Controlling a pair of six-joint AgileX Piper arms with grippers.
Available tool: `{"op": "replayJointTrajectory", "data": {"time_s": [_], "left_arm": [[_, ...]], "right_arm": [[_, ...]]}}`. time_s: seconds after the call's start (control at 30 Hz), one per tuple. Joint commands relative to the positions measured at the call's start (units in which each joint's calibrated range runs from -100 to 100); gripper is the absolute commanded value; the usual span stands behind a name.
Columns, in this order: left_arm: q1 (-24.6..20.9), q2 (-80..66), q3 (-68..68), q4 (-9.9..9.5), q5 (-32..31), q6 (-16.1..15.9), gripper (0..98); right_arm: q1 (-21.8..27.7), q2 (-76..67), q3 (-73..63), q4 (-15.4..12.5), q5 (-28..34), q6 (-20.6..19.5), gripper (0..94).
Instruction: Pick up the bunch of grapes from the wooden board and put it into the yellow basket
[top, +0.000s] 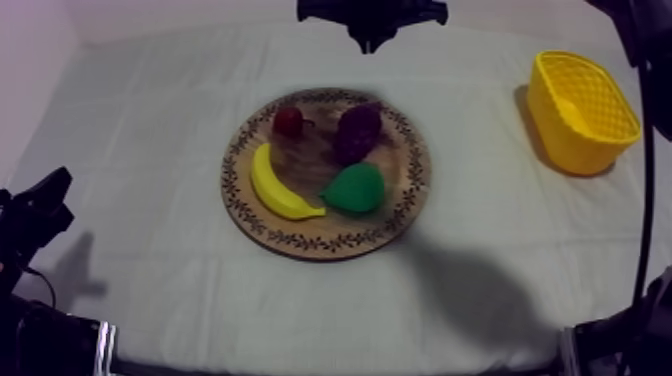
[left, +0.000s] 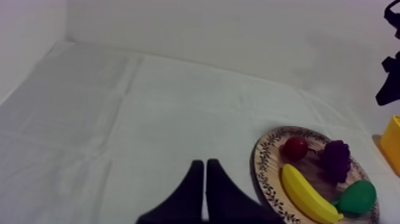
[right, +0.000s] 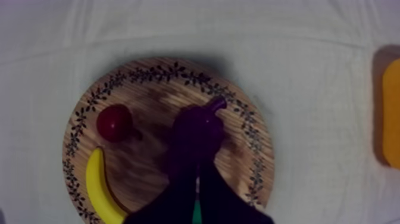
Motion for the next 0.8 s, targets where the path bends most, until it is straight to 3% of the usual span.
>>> {"op": "replayJointTrajectory", "data": {"time_s": [0.0,0.13,0.3,0.4,0.57,0.77], "left_arm": [[0.0,0.0,0.0,0.01,0.0,0.0,0.1],[0.0,0.0,0.0,0.01,0.0,0.0,0.1],[0.0,0.0,0.0,0.01,0.0,0.0,0.1],[0.0,0.0,0.0,0.01,0.0,0.0,0.1],[0.0,0.0,0.0,0.01,0.0,0.0,0.1],[0.0,0.0,0.0,0.01,0.0,0.0,0.1]], "right_arm": [[0.0,0.2,-0.2,0.0,0.1,0.3,0.4],[-0.3,1.4,-0.4,-0.1,0.0,0.5,11.6],[-1.0,3.2,0.3,-0.1,-0.2,0.1,39.5],[-1.3,3.9,1.0,-0.2,-0.4,-0.5,51.0],[-1.1,4.7,2.2,-0.7,-1.4,-1.2,61.6],[-0.2,5.2,4.0,-1.4,-4.0,-0.9,68.0]]}}
